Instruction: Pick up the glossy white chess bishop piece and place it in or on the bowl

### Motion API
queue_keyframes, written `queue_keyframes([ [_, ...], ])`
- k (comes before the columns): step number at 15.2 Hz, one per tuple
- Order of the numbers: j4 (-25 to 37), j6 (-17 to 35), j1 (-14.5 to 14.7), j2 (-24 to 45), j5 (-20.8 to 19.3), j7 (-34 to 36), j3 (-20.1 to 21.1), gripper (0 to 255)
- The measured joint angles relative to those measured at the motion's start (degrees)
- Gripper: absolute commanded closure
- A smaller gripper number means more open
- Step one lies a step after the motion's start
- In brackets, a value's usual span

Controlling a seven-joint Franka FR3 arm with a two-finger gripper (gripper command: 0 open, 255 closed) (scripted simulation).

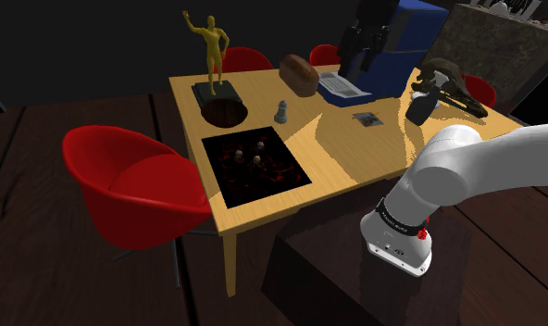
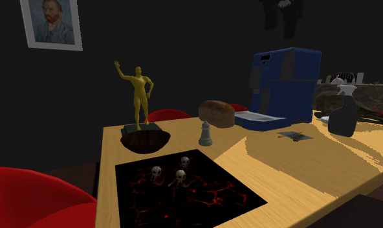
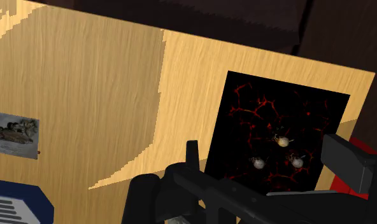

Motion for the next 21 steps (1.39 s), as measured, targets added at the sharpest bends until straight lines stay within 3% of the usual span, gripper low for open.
queue_keyframes([
  [3, -0.8, 2.3, -0.2, 1.2, -0.5, -1.0, -0.8, 0],
  [11, -5.0, 18.7, -0.7, 11.0, -2.3, -7.0, -5.6, 0],
  [21, -1.8, 37.9, 0.2, 30.6, 0.1, -16.1, -11.6, 0],
])
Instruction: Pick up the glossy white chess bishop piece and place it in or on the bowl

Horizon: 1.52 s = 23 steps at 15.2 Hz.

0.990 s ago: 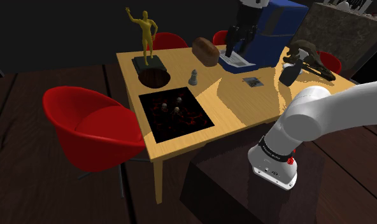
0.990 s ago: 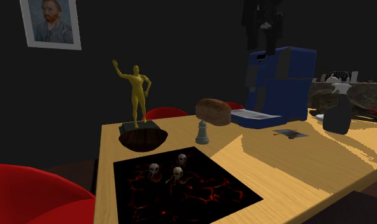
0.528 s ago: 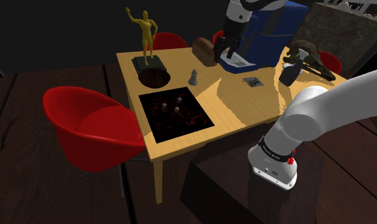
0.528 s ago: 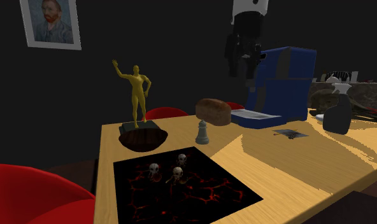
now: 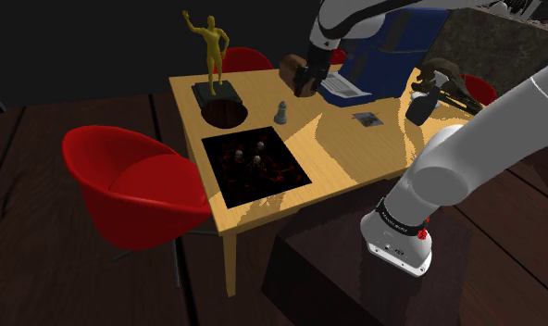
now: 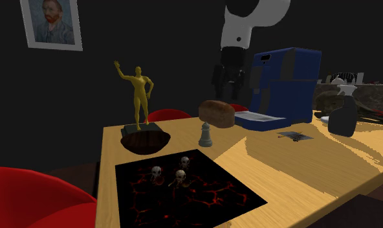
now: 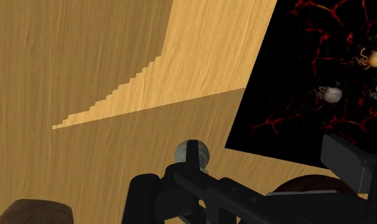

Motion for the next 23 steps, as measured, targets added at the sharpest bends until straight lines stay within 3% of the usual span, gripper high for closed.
queue_keyframes([
  [11, 13.6, 12.6, 0.0, 24.7, 12.3, -14.5, -3.1, 0],
  [23, 15.3, 17.8, -0.9, 31.9, 16.9, -18.2, -1.7, 0],
])
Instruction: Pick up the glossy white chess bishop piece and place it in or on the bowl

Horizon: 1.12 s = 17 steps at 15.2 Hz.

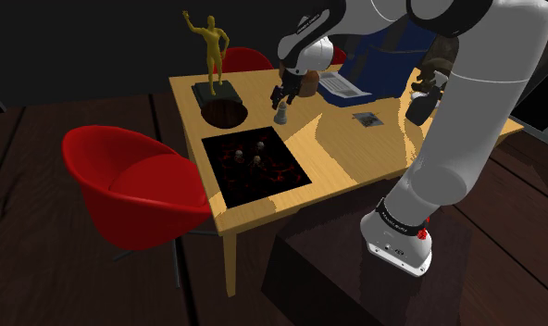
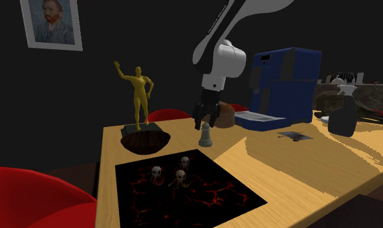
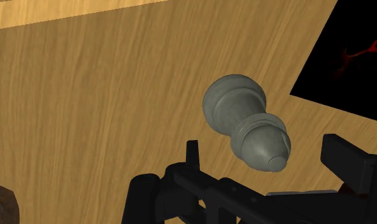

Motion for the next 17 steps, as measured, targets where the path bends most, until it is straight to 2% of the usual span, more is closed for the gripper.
queue_keyframes([
  [3, 0.0, 0.0, 0.0, 0.0, 0.0, 0.0, 0.0, 0],
  [4, 0.0, 0.0, 0.0, 0.0, 0.0, 0.0, 0.0, 255],
  [17, 0.2, -1.2, 0.2, -1.2, -0.8, 0.7, -0.3, 255],
])
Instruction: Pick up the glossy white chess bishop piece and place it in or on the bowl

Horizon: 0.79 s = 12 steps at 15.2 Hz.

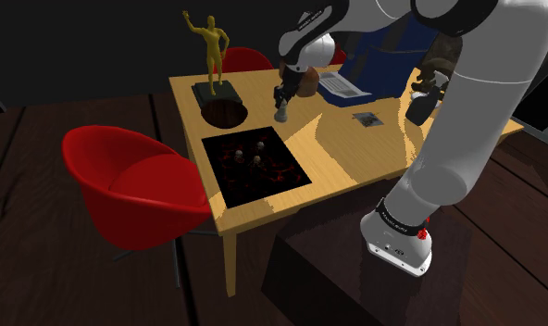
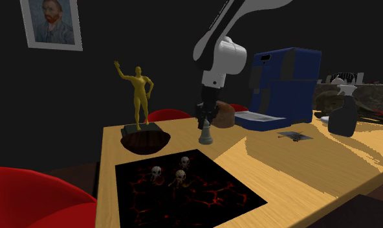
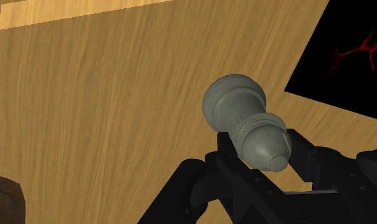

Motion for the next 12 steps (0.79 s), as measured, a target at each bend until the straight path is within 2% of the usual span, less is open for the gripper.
queue_keyframes([
  [12, 2.4, -7.7, 0.7, -5.9, -4.2, 3.6, -1.2, 255],
])
